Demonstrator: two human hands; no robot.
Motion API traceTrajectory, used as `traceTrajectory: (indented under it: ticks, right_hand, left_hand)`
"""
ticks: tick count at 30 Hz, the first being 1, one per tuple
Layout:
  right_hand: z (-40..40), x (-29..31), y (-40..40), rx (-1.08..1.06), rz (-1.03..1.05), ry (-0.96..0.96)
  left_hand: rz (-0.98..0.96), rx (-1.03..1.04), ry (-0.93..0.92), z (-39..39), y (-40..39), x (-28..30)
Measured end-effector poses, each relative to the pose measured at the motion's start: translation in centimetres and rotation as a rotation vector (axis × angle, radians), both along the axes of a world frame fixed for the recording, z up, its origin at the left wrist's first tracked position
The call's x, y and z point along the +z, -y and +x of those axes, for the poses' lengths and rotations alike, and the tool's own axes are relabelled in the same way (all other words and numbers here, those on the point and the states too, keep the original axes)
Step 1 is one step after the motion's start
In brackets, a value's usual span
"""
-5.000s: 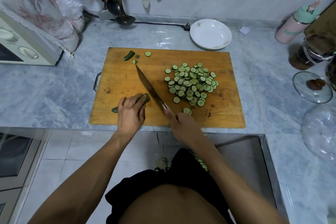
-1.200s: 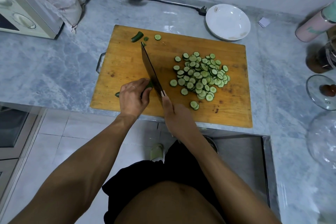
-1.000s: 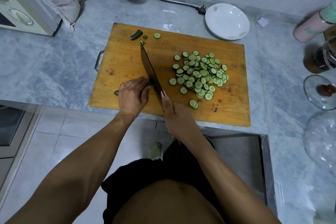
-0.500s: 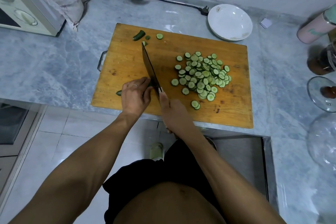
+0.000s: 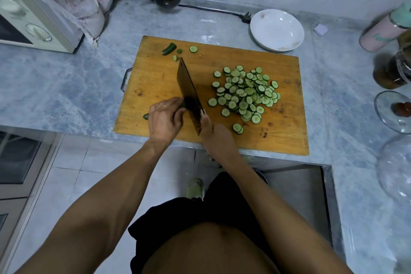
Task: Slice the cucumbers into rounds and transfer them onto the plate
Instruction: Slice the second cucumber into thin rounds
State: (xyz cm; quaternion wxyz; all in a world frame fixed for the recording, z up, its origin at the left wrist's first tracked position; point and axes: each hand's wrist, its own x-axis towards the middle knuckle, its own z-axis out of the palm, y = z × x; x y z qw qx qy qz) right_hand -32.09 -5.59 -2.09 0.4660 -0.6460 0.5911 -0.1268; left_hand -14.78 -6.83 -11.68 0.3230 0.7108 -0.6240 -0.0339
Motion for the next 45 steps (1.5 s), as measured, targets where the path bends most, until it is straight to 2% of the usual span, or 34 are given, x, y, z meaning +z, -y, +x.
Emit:
traceTrajectory:
  ticks: [6, 12, 16, 19, 22, 25, 27, 35, 38, 42, 45]
  right_hand:
    - [-3.2, 0.1, 2.0, -0.025, -0.072, -0.007]
    - [-5.8, 1.2, 4.0, -0.004, -0.013, 0.062]
    - [-7.5, 1.8, 3.9, 0.024, 0.007, 0.113]
    - [-8.8, 2.0, 3.6, 0.002, -0.003, 0.118]
    - [-9.8, 2.3, 3.4, -0.032, -0.018, 0.142]
    - [-11.0, 2.5, 3.2, -0.041, -0.046, 0.138]
    - [-12.0, 2.2, 3.0, -0.058, -0.046, 0.121]
    - [-15.4, 1.3, 3.0, -0.060, -0.087, 0.045]
    - [-15.8, 1.6, 3.3, -0.041, -0.080, 0.054]
    - [-16.4, 1.8, 4.2, -0.016, -0.136, 0.025]
    - [-16.9, 1.7, 4.9, 0.001, -0.157, -0.017]
  left_hand:
    - [0.035, 0.011, -0.040, -0.1, -0.5, 0.3]
    - [0.110, -0.083, -0.147, 0.4, -0.5, 1.9]
    - [0.037, -0.058, -0.142, -0.2, -1.6, 3.0]
    - [0.012, -0.145, -0.142, -1.9, -2.3, 3.7]
    - [0.139, -0.272, -0.101, -3.7, -2.6, 4.2]
    - [0.386, -0.314, -0.040, -6.0, -2.0, 4.0]
    - [0.445, -0.332, -0.024, -7.3, -1.5, 3.5]
    - [0.342, -0.194, -0.162, -9.1, 1.6, 3.2]
    - [0.351, -0.109, -0.189, -9.5, 3.0, 3.3]
    - [0.434, -0.129, -0.167, -9.7, 4.1, 4.8]
    - [0.403, -0.090, -0.187, -8.1, 4.8, 6.2]
